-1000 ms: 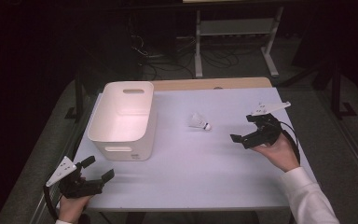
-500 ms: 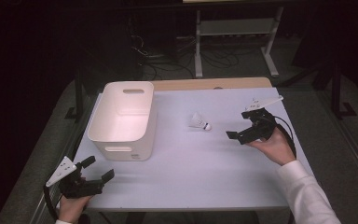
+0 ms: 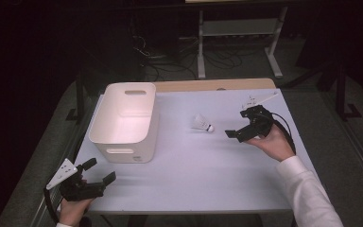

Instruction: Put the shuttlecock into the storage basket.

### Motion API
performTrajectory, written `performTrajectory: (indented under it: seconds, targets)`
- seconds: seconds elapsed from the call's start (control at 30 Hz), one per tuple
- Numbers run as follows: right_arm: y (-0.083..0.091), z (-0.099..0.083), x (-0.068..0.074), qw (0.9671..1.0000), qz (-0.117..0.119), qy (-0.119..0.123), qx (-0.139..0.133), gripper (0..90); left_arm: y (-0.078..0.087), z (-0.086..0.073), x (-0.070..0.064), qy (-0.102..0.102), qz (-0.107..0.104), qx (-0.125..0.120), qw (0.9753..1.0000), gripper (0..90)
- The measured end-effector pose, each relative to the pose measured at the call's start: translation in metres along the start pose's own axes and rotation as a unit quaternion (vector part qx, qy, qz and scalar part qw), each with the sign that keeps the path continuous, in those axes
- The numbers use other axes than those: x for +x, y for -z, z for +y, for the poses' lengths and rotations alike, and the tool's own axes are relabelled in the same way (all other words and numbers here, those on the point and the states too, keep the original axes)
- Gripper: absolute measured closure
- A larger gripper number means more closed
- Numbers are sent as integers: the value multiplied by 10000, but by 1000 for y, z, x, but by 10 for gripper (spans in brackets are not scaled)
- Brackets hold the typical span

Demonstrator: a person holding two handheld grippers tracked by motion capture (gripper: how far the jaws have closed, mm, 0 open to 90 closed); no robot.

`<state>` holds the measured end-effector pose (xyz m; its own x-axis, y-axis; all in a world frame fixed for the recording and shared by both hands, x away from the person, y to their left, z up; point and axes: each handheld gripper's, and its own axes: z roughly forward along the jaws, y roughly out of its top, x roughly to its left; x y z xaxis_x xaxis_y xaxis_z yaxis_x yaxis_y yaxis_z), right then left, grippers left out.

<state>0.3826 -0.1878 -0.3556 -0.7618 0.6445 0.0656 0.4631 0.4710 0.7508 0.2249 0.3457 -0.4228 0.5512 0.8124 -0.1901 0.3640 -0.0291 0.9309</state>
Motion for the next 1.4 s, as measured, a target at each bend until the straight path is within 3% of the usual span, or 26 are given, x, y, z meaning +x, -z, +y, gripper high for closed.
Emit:
performTrajectory:
  seconds: [1.4]
  targets:
    - [-39, 20, -12, 9993, 138, -60, 333, 0, 0, 0, -1, -3, -45, -4, 10000, 0]
